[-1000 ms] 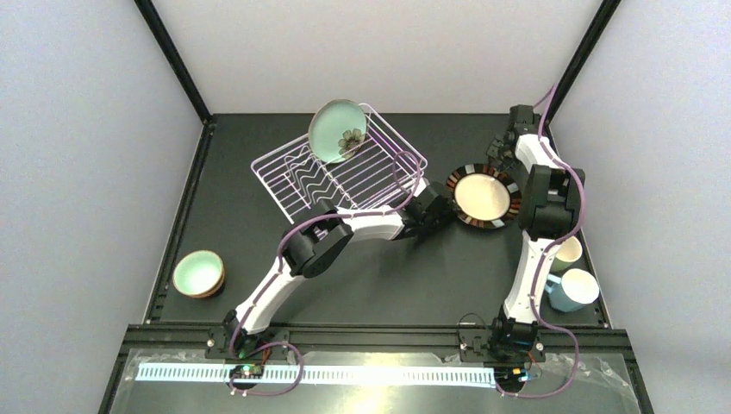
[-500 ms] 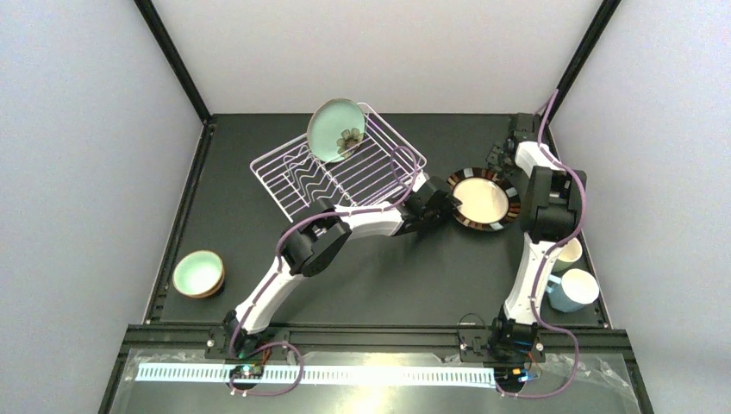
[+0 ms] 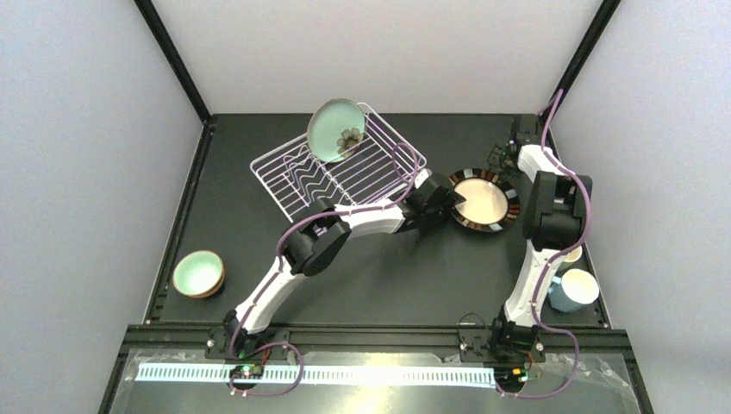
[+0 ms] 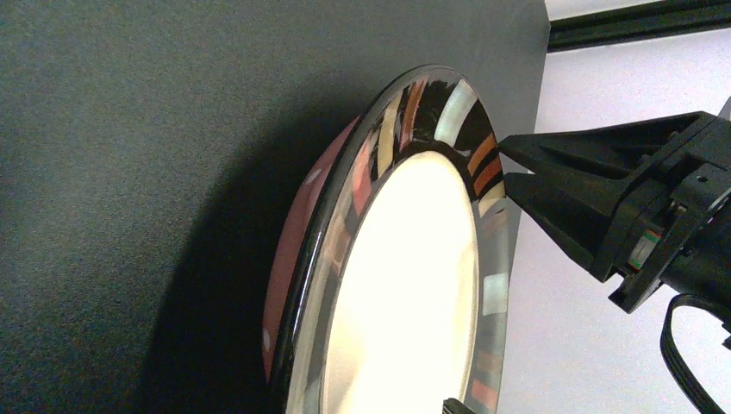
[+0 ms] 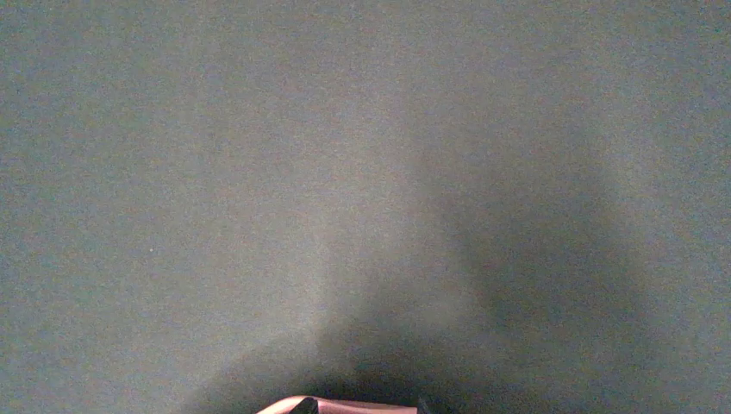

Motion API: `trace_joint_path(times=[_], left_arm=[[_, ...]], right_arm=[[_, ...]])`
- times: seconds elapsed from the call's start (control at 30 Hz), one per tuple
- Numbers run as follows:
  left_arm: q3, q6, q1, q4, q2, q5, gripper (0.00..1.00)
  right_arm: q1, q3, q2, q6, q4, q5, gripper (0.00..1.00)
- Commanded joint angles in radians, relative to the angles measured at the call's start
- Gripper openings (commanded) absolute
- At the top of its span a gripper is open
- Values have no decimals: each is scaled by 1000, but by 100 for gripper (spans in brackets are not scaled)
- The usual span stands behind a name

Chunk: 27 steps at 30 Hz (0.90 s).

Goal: Load the mixed dishes into the dish rack
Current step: Grab the plate from the plate.

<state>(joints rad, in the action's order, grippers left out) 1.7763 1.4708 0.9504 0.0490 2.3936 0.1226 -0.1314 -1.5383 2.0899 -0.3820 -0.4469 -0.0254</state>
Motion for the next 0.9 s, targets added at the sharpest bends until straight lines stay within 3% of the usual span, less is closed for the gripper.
trace_joint_path(times=[0.0,0.87], left_arm=[[42,-19,6,0,39,-32,98],[91,-40,8,22,58,-31,98]], right_arm=[[12,56,-23,-4,-82,-41,65],[14,127,-29,67,-108,-113,65]])
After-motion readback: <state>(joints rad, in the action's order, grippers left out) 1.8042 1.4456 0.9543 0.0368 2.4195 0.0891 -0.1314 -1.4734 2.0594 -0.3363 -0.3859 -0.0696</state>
